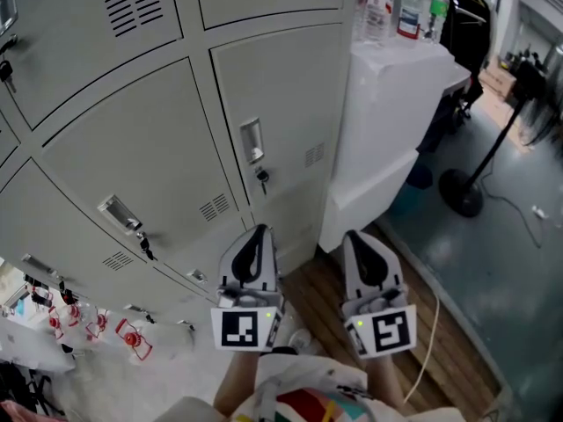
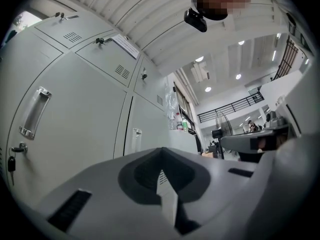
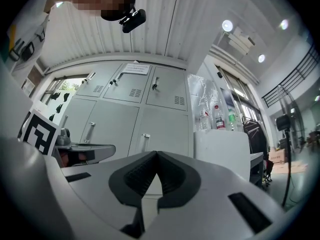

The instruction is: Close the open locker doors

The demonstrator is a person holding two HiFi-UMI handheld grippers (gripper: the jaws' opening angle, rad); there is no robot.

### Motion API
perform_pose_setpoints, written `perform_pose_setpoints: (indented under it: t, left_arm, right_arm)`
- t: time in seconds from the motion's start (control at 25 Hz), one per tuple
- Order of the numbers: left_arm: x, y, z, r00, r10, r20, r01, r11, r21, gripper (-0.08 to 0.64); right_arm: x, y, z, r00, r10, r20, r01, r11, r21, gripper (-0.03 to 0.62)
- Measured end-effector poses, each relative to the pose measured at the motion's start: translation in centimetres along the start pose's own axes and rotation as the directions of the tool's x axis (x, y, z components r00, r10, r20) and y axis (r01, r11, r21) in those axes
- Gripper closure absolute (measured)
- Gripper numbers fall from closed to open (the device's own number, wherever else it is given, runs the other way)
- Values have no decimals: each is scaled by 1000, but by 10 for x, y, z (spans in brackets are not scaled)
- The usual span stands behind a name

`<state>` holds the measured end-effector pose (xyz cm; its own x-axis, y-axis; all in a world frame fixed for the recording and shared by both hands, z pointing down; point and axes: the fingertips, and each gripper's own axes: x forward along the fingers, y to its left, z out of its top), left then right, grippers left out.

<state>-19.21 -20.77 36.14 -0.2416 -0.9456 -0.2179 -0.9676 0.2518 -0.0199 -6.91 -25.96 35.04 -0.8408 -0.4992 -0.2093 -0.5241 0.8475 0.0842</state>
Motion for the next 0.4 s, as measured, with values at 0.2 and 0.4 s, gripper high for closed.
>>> perform_pose_setpoints:
  t: [0.2, 0.4]
  left_arm:
    - [1, 7, -5, 1000, 6, -18, -6, 1000, 11, 554]
    - [4, 13, -15, 999, -7, -52, 12, 995, 99, 554]
  right_arm:
    - [3, -2, -3, 1000, 0, -9, 0, 1000, 9, 588]
    - [7, -4, -6, 1000, 11, -19, -10, 1000, 24, 588]
